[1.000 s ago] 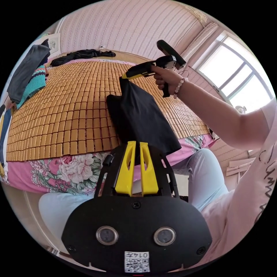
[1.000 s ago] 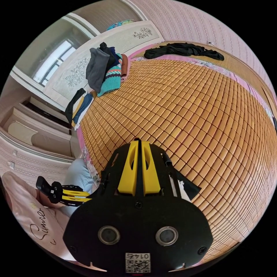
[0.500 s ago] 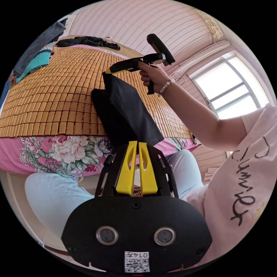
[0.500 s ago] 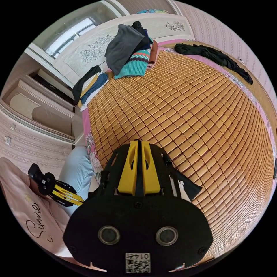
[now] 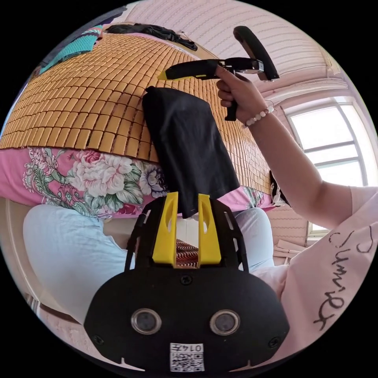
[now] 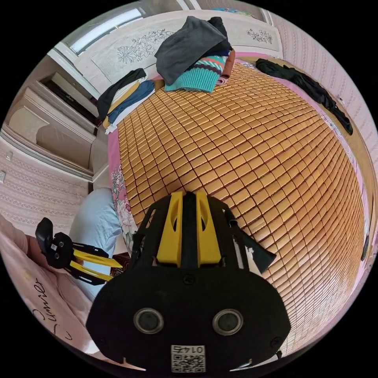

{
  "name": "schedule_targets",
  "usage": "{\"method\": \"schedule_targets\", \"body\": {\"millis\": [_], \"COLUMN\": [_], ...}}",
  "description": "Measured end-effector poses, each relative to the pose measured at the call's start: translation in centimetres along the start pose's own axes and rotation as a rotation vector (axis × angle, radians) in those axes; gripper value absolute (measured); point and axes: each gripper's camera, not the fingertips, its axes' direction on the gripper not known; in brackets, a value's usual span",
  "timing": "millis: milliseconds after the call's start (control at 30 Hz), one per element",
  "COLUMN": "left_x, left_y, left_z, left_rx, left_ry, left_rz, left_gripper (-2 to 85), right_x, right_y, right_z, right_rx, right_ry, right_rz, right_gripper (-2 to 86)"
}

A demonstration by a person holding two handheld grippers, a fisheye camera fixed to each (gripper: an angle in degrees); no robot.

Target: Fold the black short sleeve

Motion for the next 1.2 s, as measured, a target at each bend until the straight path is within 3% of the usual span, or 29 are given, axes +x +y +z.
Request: {"method": "schedule_targets", "body": {"millis": [133,233,400,567,800,933,1067,1200], "left_x": [0.2,0.6,2.9,5.4,7.5,8.5,10.9,14.9], "left_y": [-1.0,-1.9,-1.7,-1.7,-1.7,-1.5,-1.2,-0.7], "left_z": [2.1,4.7,5.5,6.0,6.2,5.9,4.8,2.5], "left_rx": [-0.042,-0.14,-0.099,-0.097,-0.087,-0.069,-0.049,0.008], "left_ry": [-0.065,-0.012,-0.114,-0.183,-0.207,-0.148,-0.146,-0.206], "left_rz": [-0.017,-0.036,0.004,0.044,0.04,0.044,0.102,0.252], "left_gripper": [11.7,13.0,11.6,11.4,8.0,4.6,3.1,2.1], "right_x": [-1.9,-3.4,-6.5,-8.8,-14.1,-13.0,-10.5,-6.9], "right_y": [-0.4,-1.2,-1.2,-1.2,1.7,3.8,6.7,12.6], "right_z": [1.2,4.9,5.6,5.6,6.2,4.5,0.7,-7.5], "right_rx": [-0.044,-0.175,-0.182,-0.248,-0.261,-0.219,-0.176,0.062], "right_ry": [-0.075,-0.042,0.188,0.215,0.508,0.484,0.318,0.203], "right_rz": [-0.02,-0.011,-0.027,-0.045,-0.27,-0.226,-0.13,0.099], "right_gripper": [7.3,11.3,6.6,8.2,8.8,6.1,2.0,0.9]}}
